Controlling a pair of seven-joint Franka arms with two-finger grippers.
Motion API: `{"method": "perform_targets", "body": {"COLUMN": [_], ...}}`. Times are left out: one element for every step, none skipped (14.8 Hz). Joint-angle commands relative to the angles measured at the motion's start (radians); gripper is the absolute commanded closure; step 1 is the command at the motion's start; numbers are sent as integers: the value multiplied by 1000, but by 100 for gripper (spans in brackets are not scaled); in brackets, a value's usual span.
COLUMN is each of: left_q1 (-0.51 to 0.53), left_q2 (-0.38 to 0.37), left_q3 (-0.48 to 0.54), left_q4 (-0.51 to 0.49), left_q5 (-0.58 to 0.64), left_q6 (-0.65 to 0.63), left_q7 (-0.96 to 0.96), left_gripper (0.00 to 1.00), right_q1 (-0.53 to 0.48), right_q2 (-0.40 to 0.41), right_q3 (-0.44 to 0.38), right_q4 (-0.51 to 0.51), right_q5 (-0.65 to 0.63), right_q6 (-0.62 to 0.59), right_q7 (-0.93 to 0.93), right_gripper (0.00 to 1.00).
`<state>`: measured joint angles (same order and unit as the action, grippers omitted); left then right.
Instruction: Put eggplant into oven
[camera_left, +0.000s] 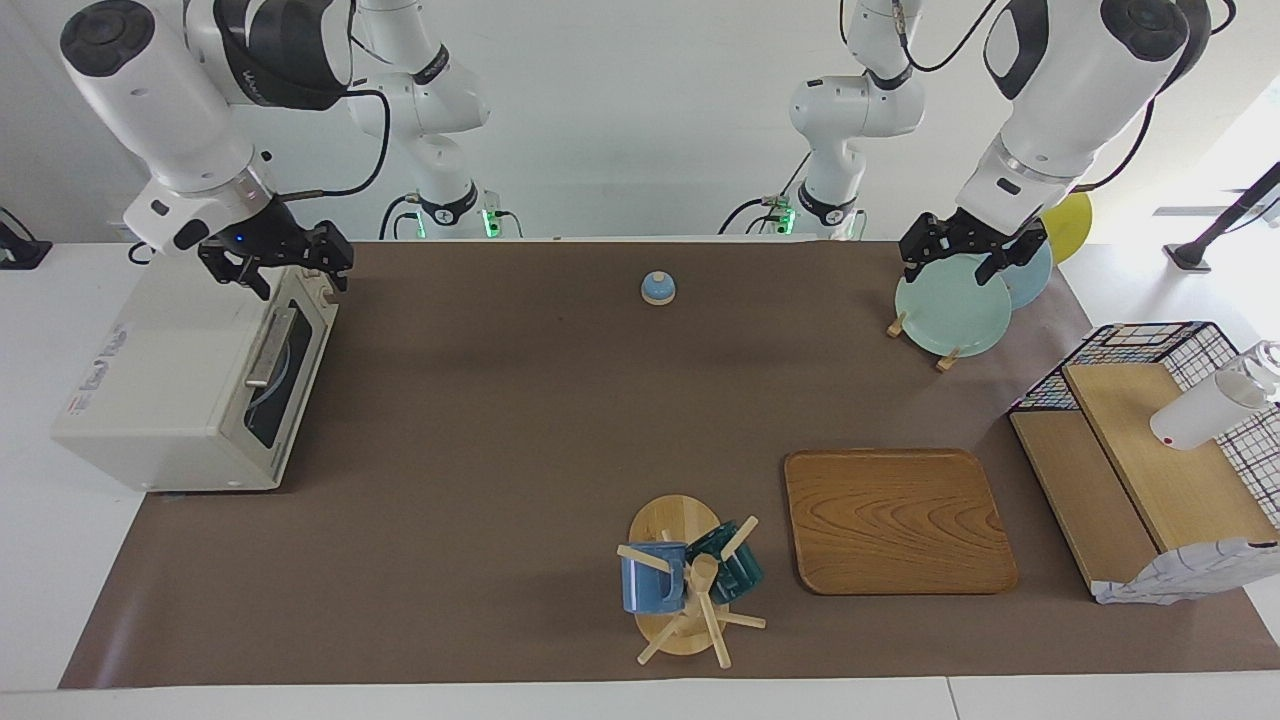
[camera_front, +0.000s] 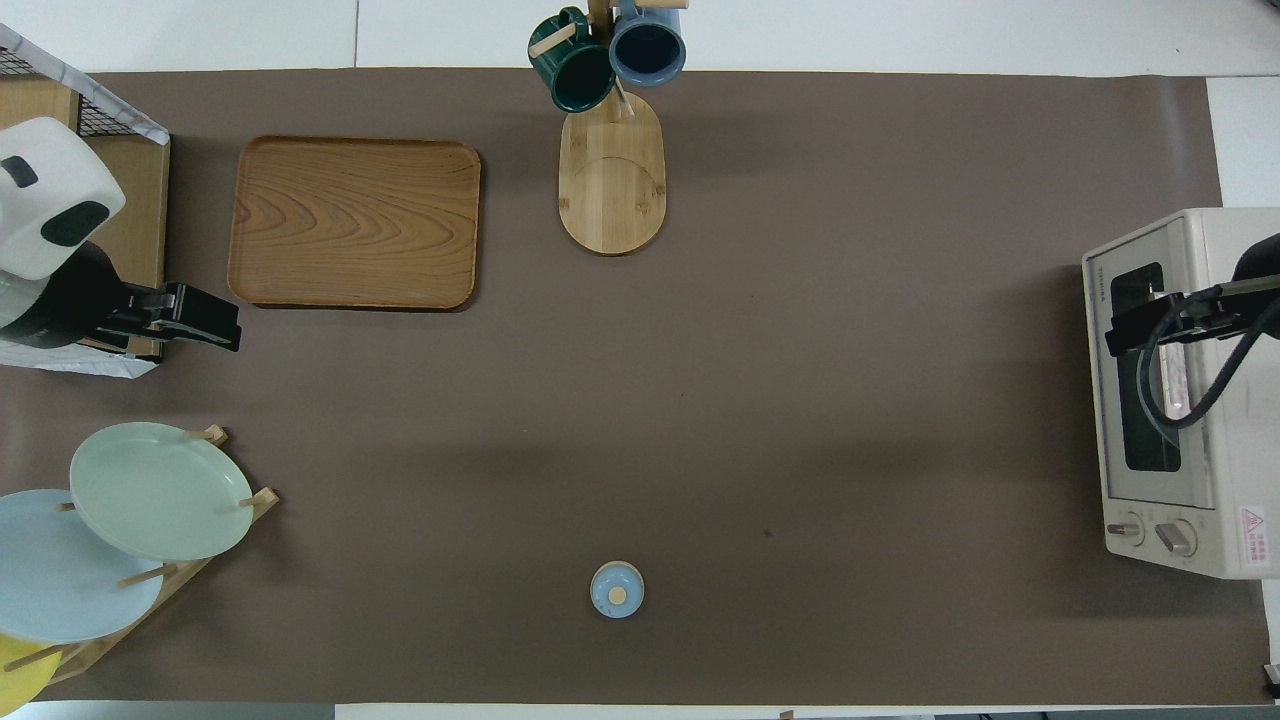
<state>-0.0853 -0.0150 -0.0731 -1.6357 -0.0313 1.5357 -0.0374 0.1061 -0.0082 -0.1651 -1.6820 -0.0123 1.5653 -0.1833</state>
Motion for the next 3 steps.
{"method": "perform_targets", "body": {"left_q1": [7, 7, 7], "left_q2": [-6, -6, -6], "left_q3": [-5, -5, -5], "left_q4": [0, 0, 0], "left_q5": [21, 21, 22], "left_q6": [-6, -6, -6], "left_q7": [5, 5, 5], "left_gripper": [0, 0, 0], "right_q1": [0, 0, 0], "right_q2": [-10, -10, -10], "right_q3": [4, 6, 6], "right_q4": [1, 1, 1], "right_q5": [9, 8, 6], "right_q6": [-5, -5, -5], "right_q7": [1, 1, 1], "right_gripper": [0, 0, 0]}}
